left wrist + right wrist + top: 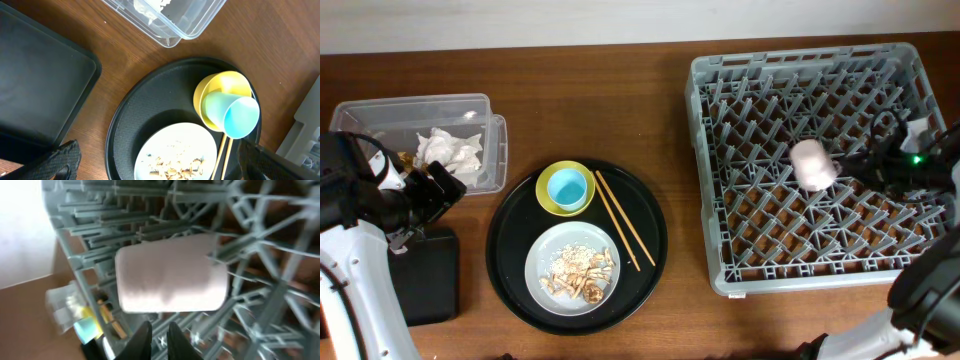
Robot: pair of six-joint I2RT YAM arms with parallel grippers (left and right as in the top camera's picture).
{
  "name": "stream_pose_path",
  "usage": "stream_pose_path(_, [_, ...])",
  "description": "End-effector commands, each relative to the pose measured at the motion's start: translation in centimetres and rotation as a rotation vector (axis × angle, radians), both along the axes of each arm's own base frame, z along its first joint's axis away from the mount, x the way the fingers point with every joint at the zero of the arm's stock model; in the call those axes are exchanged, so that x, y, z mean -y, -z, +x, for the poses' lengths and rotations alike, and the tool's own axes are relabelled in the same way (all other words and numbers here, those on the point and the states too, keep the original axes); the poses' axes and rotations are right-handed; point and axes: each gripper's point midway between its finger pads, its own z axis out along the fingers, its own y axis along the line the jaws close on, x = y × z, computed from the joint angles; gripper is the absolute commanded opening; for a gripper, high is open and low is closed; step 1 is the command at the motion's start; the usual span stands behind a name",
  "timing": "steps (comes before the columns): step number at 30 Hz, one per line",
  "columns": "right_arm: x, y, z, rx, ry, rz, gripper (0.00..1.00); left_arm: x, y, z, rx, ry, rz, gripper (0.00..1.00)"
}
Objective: Sort waste into correct bins and load items into the dishwasher rack
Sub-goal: 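Carry the pink cup with the right gripper into the rack and release, then grasp the light-blue cup from the yellow bowl with the right gripper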
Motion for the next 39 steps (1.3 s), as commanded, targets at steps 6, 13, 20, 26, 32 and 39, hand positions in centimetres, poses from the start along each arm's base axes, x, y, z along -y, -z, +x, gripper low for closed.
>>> stream_pose_path(6, [0.6, -11.1, -2.4, 0.154, 0.08, -0.38, 0.19, -0.2, -0.3, -0.2, 0.007, -0.017, 0.007, 0.99])
stream_pose_path(13, [-11.8, -14.4, -2.5, 0.301, -0.243, -0.348, 0.36, -0.2, -0.3, -0.2, 0.007, -0.017, 0.007, 0.99])
stream_pose_path(20, [-26.4, -10.3, -2.2, 0.299, -0.629, -0.495, 0.68, -0.2, -0.3, -0.2, 0.007, -0.017, 0.007, 0.99])
stream_pose_path(26, [-39.3, -6.1, -2.1, 0.404, -0.83, -0.514, 0.67, -0.2, -0.3, -0.1, 0.007, -0.017, 0.007, 0.99])
stream_pose_path(32, [-48.5, -3.6, -2.2, 0.542, -0.85, -0.524, 0.69, -0.2, -0.3, -0.2, 0.007, -0.017, 0.007, 0.99])
stream_pose_path(39, [-52.5, -2.0, -2.2, 0.543, -1.005, -0.616, 0.69, -0.2, -0.3, -0.2, 0.007, -0.017, 0.007, 1.0])
